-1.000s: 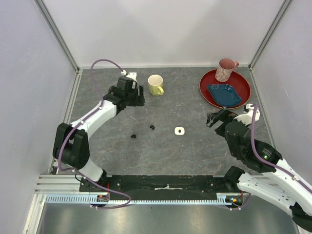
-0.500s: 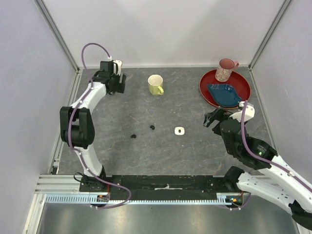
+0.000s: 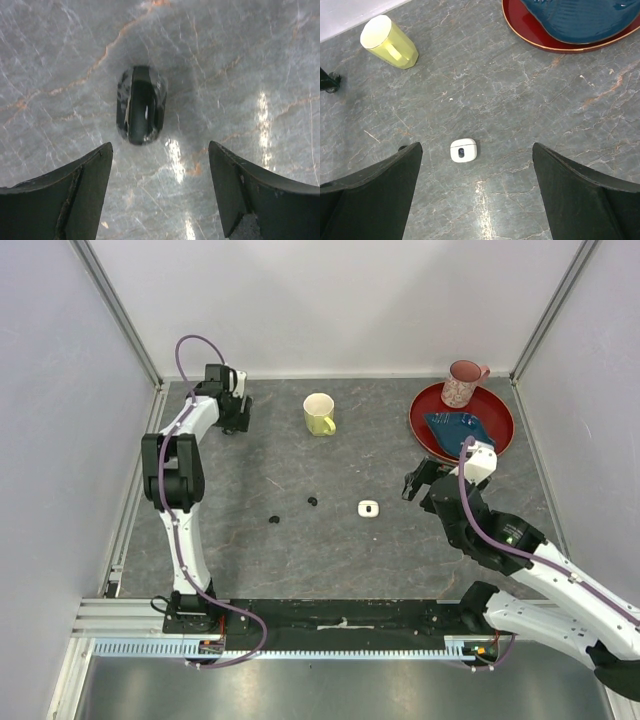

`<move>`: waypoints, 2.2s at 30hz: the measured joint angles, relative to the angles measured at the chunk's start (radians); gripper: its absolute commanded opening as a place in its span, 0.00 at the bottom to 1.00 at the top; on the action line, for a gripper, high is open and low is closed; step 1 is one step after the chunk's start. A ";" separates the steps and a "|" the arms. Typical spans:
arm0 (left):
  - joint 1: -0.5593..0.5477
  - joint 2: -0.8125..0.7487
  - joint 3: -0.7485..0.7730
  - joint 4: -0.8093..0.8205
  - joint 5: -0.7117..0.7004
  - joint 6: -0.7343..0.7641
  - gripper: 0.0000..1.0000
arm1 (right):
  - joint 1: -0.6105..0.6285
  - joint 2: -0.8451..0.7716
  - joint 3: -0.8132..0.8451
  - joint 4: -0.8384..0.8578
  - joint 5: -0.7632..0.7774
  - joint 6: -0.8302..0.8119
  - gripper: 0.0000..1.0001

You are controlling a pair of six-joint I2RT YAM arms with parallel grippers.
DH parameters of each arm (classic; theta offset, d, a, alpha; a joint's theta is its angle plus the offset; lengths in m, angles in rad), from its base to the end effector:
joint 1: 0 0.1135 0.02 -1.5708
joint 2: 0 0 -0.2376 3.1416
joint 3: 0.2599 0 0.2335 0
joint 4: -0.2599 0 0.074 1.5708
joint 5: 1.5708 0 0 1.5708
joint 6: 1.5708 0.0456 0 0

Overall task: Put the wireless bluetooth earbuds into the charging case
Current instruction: Pick up the charging case at the center of the board.

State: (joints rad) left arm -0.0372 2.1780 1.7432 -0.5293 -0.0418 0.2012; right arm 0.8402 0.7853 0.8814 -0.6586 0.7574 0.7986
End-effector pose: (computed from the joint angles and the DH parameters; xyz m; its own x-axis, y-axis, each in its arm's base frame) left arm 0.4534 -0.0150 0.1698 -0.8017 0.2297 -0.5518 0.1772 0.9731 0.1476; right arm 0.1311 0.0993 0.3057 -0.3581 0.3803 -0.8527 0.1480 0.9248 0.3504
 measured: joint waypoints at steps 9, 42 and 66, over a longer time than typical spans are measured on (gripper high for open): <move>0.027 0.098 0.124 -0.002 0.042 0.000 0.81 | -0.003 0.014 0.000 0.016 -0.005 -0.015 0.98; 0.079 0.171 0.182 -0.044 0.158 -0.002 0.65 | -0.045 0.056 0.004 0.060 -0.087 -0.045 0.98; 0.082 -0.141 0.012 -0.014 0.397 -0.074 0.02 | -0.066 0.057 0.011 0.062 -0.139 -0.044 0.98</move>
State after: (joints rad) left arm 0.0444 2.0369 1.7554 -0.5438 0.3553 0.1268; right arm 0.7746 0.8425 0.8928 -0.5968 0.6186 0.7547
